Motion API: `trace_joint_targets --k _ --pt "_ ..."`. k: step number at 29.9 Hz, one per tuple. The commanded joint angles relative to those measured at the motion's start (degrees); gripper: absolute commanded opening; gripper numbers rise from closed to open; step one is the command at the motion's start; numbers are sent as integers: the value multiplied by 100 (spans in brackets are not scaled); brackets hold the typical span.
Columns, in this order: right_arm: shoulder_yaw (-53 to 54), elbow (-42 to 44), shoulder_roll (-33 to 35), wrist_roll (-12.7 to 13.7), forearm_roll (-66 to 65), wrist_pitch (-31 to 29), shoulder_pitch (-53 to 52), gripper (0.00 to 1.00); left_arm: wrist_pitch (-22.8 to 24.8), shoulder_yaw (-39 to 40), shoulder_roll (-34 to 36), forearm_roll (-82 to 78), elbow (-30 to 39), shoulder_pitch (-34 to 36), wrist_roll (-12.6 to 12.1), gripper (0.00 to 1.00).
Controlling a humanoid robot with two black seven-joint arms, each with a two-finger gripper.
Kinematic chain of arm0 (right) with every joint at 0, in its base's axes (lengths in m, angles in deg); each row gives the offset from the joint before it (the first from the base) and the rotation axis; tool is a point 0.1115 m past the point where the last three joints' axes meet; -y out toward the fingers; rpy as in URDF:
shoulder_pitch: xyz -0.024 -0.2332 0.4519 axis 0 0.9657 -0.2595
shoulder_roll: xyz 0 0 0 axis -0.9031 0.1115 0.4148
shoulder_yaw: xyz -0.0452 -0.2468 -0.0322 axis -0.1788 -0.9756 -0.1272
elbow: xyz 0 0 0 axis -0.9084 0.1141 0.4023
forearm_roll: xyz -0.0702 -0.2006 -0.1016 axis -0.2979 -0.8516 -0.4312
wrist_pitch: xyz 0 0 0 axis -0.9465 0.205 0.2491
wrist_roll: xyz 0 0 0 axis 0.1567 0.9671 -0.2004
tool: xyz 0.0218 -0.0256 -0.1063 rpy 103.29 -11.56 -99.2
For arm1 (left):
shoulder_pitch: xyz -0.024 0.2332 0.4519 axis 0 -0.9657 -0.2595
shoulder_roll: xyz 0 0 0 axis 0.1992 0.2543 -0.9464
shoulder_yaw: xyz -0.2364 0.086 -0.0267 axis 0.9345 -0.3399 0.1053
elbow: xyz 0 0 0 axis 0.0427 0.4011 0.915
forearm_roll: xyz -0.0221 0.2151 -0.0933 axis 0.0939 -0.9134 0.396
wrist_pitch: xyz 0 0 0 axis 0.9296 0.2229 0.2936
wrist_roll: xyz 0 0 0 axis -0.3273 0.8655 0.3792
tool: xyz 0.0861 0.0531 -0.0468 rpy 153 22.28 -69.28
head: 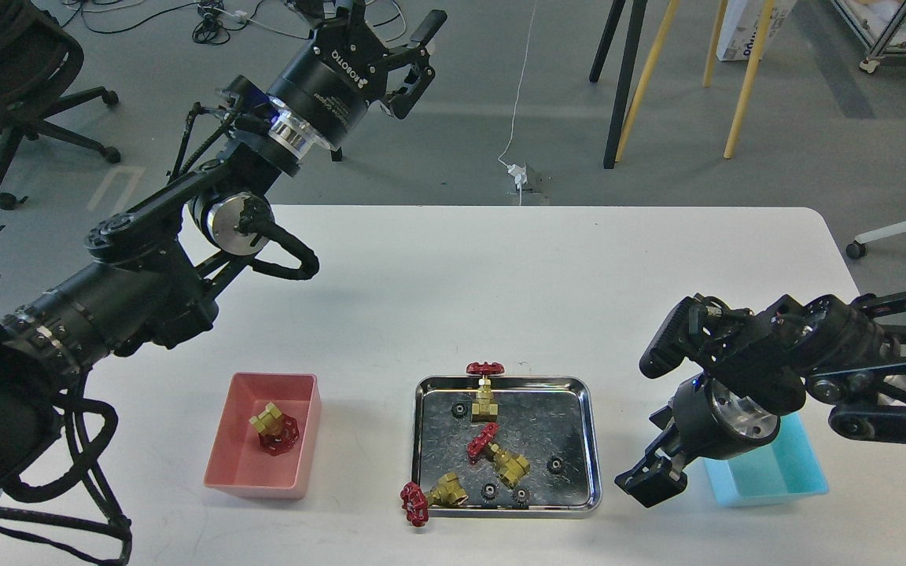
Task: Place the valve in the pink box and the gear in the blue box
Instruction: 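Move the right gripper over the metal tray, then grasp a brass gear fitting on the tray with the right gripper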
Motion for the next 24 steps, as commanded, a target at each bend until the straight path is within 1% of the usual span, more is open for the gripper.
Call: trace_joint_targets --k 1,5,11,15,18,21,22,24 --pt "-38 105 -368 5 -107 0 25 100 0 0 -82 -10 -10 -38 0 82" --pt "-55 360 -851 5 -124 0 8 98 0 0 -170 -10 -10 -56 0 82" --pt "-64 1071 -1765 14 -186 0 43 97 0 0 -179 -10 -19 -126 0 82" --pt "-143 1440 -2178 14 -264 0 78 94 0 0 -179 -10 -36 -161 0 82" --pt "-178 1766 -2512 14 -282 0 218 87 0 0 -179 -10 -36 -161 0 82" --pt "-248 1802 -2636 14 -291 0 245 71 0 0 -223 -10 -36 -170 0 82" --pt "-275 1811 -2645 14 -291 0 245 69 0 0 -232 -10 -36 -170 0 82" --pt "-275 1889 -2654 22 -291 0 271 68 0 0 -232 -10 -36 -196 0 82"
